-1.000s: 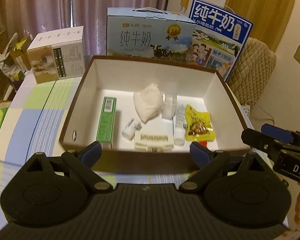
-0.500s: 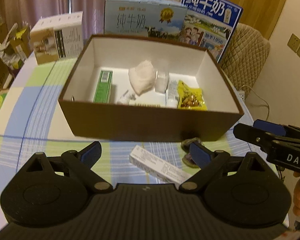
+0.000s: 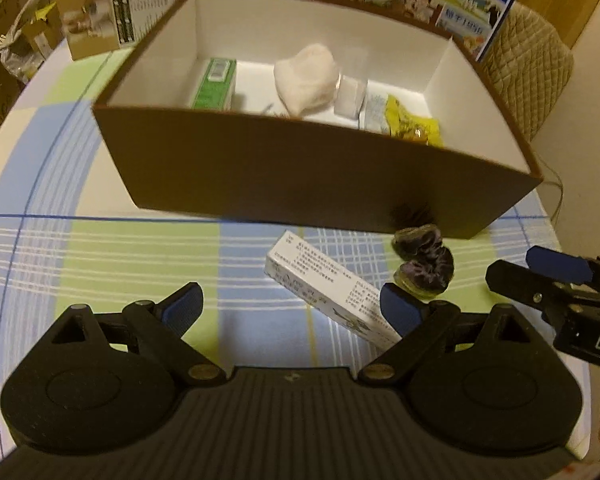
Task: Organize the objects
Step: 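Withdraw both open tools from the brown box toward the table items, then move the left tool to the white medicine box while the right tool approaches the purple scrunchie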
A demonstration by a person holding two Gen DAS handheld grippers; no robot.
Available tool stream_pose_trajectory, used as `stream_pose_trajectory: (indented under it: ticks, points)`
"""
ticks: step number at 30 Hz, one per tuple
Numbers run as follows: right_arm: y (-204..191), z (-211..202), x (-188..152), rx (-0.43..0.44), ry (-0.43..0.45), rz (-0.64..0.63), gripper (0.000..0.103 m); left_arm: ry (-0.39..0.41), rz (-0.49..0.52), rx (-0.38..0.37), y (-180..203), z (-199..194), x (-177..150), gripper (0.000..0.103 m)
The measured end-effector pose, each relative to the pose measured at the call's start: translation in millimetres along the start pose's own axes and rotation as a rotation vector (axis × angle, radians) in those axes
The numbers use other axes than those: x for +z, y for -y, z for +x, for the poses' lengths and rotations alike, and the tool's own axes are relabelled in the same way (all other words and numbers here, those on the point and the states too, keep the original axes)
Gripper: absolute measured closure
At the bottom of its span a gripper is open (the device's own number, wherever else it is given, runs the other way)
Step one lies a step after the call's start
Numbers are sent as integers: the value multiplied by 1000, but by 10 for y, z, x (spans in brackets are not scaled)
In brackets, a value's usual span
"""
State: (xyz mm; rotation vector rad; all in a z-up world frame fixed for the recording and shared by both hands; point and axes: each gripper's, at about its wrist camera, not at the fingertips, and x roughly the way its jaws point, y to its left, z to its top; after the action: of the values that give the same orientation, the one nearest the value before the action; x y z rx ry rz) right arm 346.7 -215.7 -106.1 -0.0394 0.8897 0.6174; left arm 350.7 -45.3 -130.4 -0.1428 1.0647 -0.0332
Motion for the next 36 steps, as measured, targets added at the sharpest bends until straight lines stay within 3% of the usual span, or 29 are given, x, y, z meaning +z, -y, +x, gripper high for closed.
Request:
stream_pose_trajectory:
  ticks: [8,18,23,32,34,36]
  points:
    - [203,114,-17,-44,-20,70,41,-13,9,-7,175,198,-8,10]
    - [339,179,6,-61,-28,133,41,-3,27,53,279,463,-9,12]
    - [310,208,-16,-64,-41,118,41,-14,42,68,254,522,-3,20]
    - [247,244,-30,-49,-53,87,41,-23,114,72,248,503,-42,49]
    - [234,256,-27,-48,-54,82,41,-27,129,70,242,509,-48,61]
    - [220,271,-26,-43,-52,76,41,-29,140,72,226,509,-61,65]
